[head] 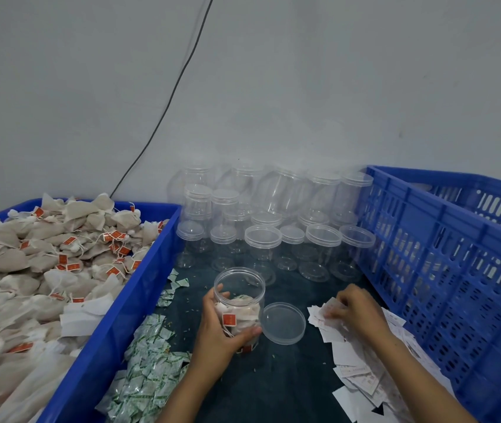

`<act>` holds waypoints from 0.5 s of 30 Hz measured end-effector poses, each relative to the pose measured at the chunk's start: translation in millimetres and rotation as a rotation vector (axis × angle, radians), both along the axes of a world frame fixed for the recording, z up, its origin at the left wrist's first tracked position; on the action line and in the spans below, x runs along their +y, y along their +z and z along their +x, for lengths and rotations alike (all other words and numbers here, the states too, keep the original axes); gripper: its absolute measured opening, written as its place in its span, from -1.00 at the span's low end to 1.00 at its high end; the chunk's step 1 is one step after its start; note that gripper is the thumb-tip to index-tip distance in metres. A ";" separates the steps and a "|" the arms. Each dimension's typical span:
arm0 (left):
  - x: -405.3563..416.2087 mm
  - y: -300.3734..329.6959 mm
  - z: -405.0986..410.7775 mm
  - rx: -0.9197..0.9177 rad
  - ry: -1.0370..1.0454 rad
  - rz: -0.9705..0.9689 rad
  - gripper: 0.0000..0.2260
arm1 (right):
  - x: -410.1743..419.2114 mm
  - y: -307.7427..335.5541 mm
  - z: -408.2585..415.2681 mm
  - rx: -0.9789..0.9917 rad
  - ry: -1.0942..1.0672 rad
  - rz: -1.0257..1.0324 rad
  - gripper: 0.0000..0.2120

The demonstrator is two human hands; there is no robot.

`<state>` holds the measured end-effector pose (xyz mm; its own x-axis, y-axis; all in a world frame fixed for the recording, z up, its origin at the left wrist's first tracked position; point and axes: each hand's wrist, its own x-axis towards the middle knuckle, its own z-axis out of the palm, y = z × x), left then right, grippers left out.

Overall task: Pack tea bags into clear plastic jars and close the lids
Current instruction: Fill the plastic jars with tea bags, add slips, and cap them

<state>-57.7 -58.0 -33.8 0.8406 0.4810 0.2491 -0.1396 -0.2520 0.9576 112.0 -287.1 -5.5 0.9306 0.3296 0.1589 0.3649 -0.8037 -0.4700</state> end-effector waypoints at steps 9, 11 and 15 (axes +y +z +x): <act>1.0 -2.8 -0.8 -0.001 -0.007 -0.004 -0.11 | 47.9 62.3 -44.6 0.202 0.320 0.616 -0.78; 0.8 -2.6 -1.2 -0.004 -0.004 0.001 -0.13 | 67.6 76.4 -59.4 0.268 0.448 0.616 -0.91; -0.1 -1.8 -2.2 -0.007 -0.007 0.014 -0.13 | 106.7 97.1 -76.0 -0.024 0.472 0.214 -0.93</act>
<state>-59.9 -58.1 -35.6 0.8420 0.4717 0.2617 -0.1483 -0.2640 0.9531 36.0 -180.4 91.6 0.6835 0.6706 0.2883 0.6774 -0.4354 -0.5929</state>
